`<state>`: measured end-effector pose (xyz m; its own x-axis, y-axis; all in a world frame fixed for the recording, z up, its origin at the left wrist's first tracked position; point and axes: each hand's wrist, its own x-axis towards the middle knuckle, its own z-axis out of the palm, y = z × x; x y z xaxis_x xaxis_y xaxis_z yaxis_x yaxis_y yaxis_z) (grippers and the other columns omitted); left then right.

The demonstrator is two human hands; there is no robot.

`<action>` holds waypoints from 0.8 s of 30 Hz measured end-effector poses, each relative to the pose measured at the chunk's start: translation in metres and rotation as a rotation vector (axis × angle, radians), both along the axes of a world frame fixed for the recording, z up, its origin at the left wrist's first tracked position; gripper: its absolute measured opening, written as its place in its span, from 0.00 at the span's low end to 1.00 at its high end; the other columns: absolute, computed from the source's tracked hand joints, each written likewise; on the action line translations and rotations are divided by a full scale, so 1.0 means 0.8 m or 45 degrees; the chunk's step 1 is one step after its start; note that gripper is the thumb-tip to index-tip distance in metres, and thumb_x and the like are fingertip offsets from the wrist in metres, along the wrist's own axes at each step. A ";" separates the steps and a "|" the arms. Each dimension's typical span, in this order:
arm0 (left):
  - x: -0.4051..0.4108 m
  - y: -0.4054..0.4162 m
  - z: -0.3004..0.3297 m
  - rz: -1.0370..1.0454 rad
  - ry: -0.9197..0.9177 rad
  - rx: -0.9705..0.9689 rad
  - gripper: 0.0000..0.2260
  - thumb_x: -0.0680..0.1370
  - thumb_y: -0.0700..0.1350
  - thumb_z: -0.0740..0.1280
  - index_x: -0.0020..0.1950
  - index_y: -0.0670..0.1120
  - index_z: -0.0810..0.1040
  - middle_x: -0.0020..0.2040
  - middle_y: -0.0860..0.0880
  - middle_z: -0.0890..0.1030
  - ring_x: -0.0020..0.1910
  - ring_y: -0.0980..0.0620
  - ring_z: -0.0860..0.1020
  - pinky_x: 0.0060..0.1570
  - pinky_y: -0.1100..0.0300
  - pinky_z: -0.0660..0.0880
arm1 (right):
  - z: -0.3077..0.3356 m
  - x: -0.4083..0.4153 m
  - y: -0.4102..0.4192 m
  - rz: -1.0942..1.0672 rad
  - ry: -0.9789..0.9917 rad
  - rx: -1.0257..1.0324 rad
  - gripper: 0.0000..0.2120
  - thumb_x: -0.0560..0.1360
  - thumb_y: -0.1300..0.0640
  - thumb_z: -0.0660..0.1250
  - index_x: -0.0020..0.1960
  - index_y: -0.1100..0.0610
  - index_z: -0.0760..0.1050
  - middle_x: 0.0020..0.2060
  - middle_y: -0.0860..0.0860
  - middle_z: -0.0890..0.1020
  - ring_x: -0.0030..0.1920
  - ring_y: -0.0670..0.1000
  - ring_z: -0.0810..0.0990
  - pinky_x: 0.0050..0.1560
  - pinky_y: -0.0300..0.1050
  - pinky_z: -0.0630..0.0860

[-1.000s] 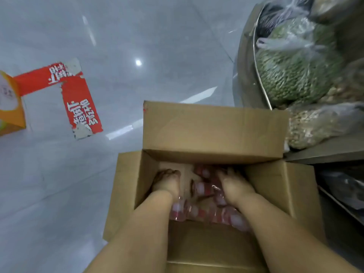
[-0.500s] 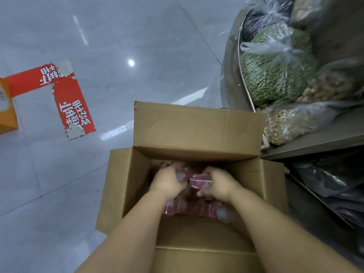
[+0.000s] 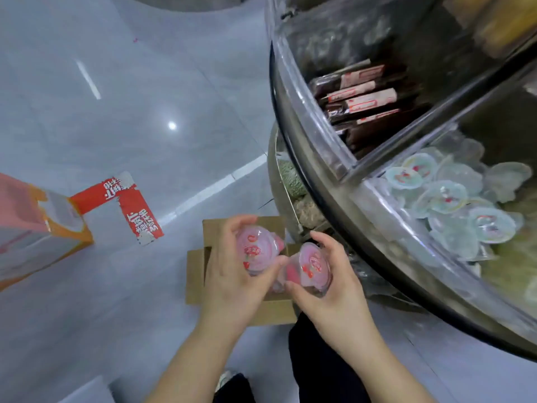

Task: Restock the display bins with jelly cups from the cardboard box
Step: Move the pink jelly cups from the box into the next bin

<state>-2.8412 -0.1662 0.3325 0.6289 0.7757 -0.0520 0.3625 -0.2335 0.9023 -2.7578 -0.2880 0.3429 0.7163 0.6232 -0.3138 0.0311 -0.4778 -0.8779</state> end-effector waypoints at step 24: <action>0.379 -0.141 0.361 -1.068 -0.356 0.362 0.24 0.73 0.43 0.70 0.67 0.46 0.67 0.59 0.50 0.68 0.58 0.69 0.66 0.60 0.78 0.59 | 0.368 0.322 -0.220 -0.249 -0.836 -0.396 0.27 0.65 0.60 0.71 0.62 0.56 0.69 0.56 0.50 0.72 0.58 0.49 0.72 0.52 0.33 0.63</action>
<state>-2.5381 -0.2793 0.6216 0.9509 0.0215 0.3087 -0.2473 -0.5468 0.7999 -2.5000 -0.4638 0.6374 0.9055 0.4176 0.0756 0.3909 -0.7513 -0.5317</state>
